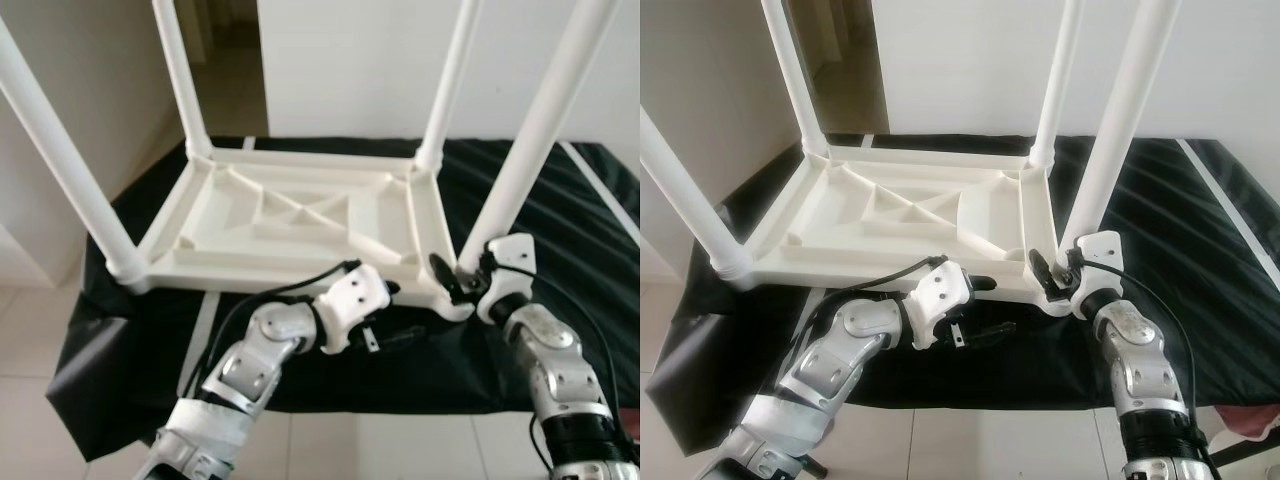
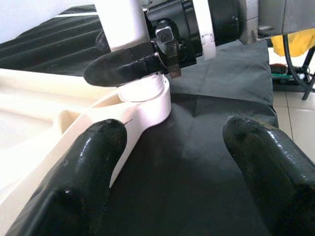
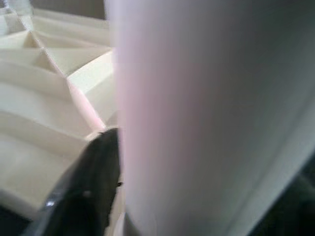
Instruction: Building children table
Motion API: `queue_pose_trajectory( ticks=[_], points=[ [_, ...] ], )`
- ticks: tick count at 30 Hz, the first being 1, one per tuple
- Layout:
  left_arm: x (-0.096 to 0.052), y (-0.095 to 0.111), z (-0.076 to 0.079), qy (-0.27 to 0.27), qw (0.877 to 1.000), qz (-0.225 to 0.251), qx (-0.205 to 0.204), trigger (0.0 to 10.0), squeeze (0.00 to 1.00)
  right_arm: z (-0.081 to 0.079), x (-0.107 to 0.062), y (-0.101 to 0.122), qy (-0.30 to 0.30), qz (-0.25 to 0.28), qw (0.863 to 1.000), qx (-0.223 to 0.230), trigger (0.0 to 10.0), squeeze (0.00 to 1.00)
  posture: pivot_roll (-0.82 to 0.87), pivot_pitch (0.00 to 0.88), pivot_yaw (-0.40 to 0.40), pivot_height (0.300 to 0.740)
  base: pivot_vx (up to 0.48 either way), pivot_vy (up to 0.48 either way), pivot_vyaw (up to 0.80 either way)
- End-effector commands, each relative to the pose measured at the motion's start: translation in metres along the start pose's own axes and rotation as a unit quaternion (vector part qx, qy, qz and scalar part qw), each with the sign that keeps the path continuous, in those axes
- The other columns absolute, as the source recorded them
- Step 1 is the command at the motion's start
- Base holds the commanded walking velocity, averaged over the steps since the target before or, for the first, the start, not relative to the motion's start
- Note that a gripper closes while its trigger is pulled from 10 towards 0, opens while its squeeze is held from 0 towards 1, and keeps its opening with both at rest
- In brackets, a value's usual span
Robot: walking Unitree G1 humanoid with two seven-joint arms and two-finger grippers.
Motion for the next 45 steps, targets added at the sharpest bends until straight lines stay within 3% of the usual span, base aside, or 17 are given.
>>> queue_pose_trajectory(
  ticks=[1,12,13,14,19,22,35,36,38,39,44,45],
  points=[
    [0.001,-0.003,-0.002,0.025,1.0,-0.013,0.007,10.0,0.0,-0.003,0.002,-0.002,0.016,-0.003,1.0,-0.006,0.0,0.0,0.03,0.0,-0.036,0.74,0.0,0.0,0.0],
    [0.0,-0.006,-0.003,0.041,0.999,-0.025,0.024,10.0,0.0,-0.007,0.0,-0.012,0.016,-0.017,1.0,0.016,0.0,0.0,0.03,0.0,-0.035,0.74,0.0,0.0,0.0],
    [-0.001,-0.007,-0.002,0.041,0.998,-0.026,0.026,10.0,0.0,-0.008,0.0,-0.014,0.014,-0.02,1.0,0.018,4.3,0.0,0.03,0.0,-0.029,0.74,0.0,0.0,0.0],
    [-0.002,-0.007,-0.001,0.041,0.998,-0.027,0.027,10.0,0.0,-0.009,0.0,-0.015,0.01,-0.021,0.999,0.023,10.0,0.0,0.02,0.0,-0.023,0.74,0.0,0.0,0.0],
    [-0.002,-0.008,0.001,0.033,0.999,-0.026,0.021,10.0,0.0,-0.006,-0.001,-0.018,-0.032,-0.018,0.999,0.04,10.0,0.0,0.02,0.0,-0.015,0.74,0.0,0.0,0.0],
    [-0.002,-0.008,0.003,0.028,0.999,-0.022,0.021,10.0,0.0,-0.001,-0.001,-0.021,-0.091,-0.019,0.994,0.066,10.0,0.0,0.02,0.0,-0.016,0.74,0.0,0.0,0.0],
    [-0.002,-0.008,0.007,0.025,0.999,-0.021,0.014,10.0,0.0,-0.01,-0.006,-0.021,-0.186,-0.006,0.978,0.093,10.0,0.0,0.02,0.0,-0.021,0.74,0.0,0.0,0.0],
    [-0.001,-0.008,0.008,0.025,0.999,-0.021,0.013,10.0,0.0,-0.013,-0.008,-0.022,-0.218,0.0,0.971,0.102,10.0,0.0,0.03,0.0,-0.028,0.74,0.0,0.0,0.0],
    [-0.001,-0.008,0.008,0.025,0.999,-0.021,0.013,10.0,0.0,-0.013,-0.008,-0.022,-0.218,0.0,0.971,0.102,10.0,0.0,0.03,0.0,-0.028,0.74,0.0,0.0,0.0],
    [0.0,-0.007,0.009,0.026,0.999,-0.02,0.012,10.0,0.0,-0.014,-0.013,-0.026,-0.275,0.004,0.954,0.119,10.0,0.0,0.03,0.0,-0.037,0.74,0.0,0.0,0.0],
    [0.001,-0.006,0.009,0.028,0.999,-0.019,0.012,10.0,0.0,-0.015,-0.018,-0.032,-0.325,0.002,0.937,0.13,10.0,0.0,0.04,0.0,-0.04,0.74,0.0,0.0,0.0],
    [0.001,-0.006,0.01,0.03,0.999,-0.018,0.012,10.0,0.0,-0.025,-0.016,-0.034,-0.331,0.0,0.932,0.147,10.0,0.0,0.04,0.0,-0.045,0.74,0.0,0.0,0.0]
  ],
)
Point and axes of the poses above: a point about 5 cm out from each wrist's last joint towards the gripper, its own x axis pointing out of the wrist towards the gripper, its own y axis along the axis of the wrist's last joint, z = x × y, the point moved 4 cm from there along x, pointing out of the wrist towards the gripper, and after that the axes turned 11 degrees about x, right-handed, at the moved point
